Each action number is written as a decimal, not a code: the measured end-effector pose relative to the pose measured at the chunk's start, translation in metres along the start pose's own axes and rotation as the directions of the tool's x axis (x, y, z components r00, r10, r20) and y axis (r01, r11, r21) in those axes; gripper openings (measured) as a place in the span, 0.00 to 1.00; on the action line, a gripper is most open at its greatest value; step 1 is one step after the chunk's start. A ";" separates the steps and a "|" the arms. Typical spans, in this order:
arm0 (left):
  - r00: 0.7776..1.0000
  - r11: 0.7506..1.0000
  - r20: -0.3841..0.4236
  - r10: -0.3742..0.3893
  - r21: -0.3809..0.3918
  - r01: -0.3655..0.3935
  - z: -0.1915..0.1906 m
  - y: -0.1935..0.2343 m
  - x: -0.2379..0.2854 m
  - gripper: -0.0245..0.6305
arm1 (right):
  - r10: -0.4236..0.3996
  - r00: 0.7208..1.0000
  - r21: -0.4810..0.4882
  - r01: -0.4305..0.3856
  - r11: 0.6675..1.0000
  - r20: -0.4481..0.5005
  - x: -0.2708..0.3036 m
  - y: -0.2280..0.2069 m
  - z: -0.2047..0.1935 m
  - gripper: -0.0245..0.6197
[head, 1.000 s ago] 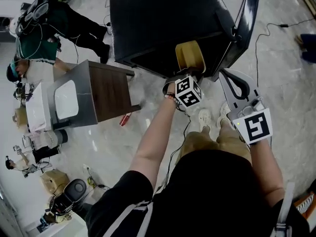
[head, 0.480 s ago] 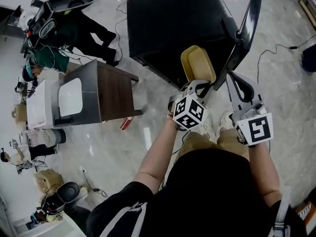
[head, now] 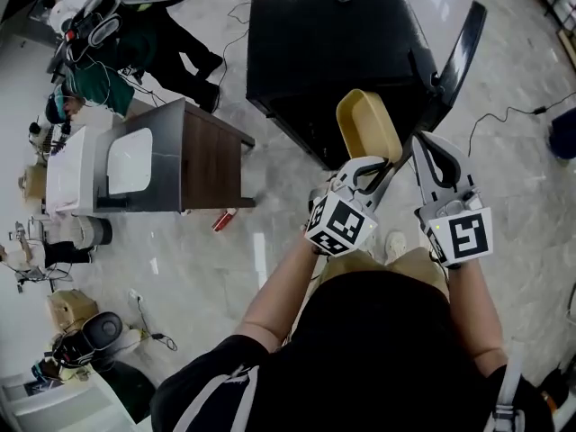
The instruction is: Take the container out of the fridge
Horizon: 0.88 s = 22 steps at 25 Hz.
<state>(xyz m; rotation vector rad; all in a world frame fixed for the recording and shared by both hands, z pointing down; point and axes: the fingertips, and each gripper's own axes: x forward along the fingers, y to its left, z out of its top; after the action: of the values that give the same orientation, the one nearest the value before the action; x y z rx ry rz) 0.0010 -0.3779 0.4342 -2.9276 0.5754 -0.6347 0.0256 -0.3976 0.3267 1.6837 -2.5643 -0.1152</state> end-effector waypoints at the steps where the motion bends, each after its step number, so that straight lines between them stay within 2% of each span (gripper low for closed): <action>1: 1.000 1.000 0.004 0.006 0.000 -0.006 0.002 -0.004 -0.001 0.09 | 0.005 1.000 0.003 -0.005 1.000 0.006 -0.001 -0.002 0.001 0.09; 6: 1.000 1.000 0.013 0.026 -0.002 -0.025 0.020 -0.023 0.002 0.09 | 0.033 0.999 0.052 -0.035 0.998 0.042 -0.010 -0.018 0.003 0.09; 10: 0.992 0.996 0.082 0.092 -0.008 -0.092 0.050 -0.029 0.000 0.09 | 0.059 0.996 0.054 -0.062 0.997 0.062 -0.024 -0.025 0.007 0.09; 18: 0.951 0.964 0.157 0.267 -0.053 -0.262 0.094 -0.033 -0.010 0.09 | 0.097 0.992 0.004 -0.098 0.995 0.084 -0.059 -0.032 0.015 0.09; 22: 0.918 0.936 0.187 0.351 -0.090 -0.340 0.111 -0.044 -0.010 0.09 | 0.103 0.990 0.004 -0.104 0.995 0.098 -0.084 -0.039 0.018 0.09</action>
<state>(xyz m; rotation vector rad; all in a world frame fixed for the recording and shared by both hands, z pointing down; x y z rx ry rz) 0.0537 -0.3327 0.3370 -2.7842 1.0649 -0.2819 0.0927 -0.3357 0.3036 1.5816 -2.7212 -0.1840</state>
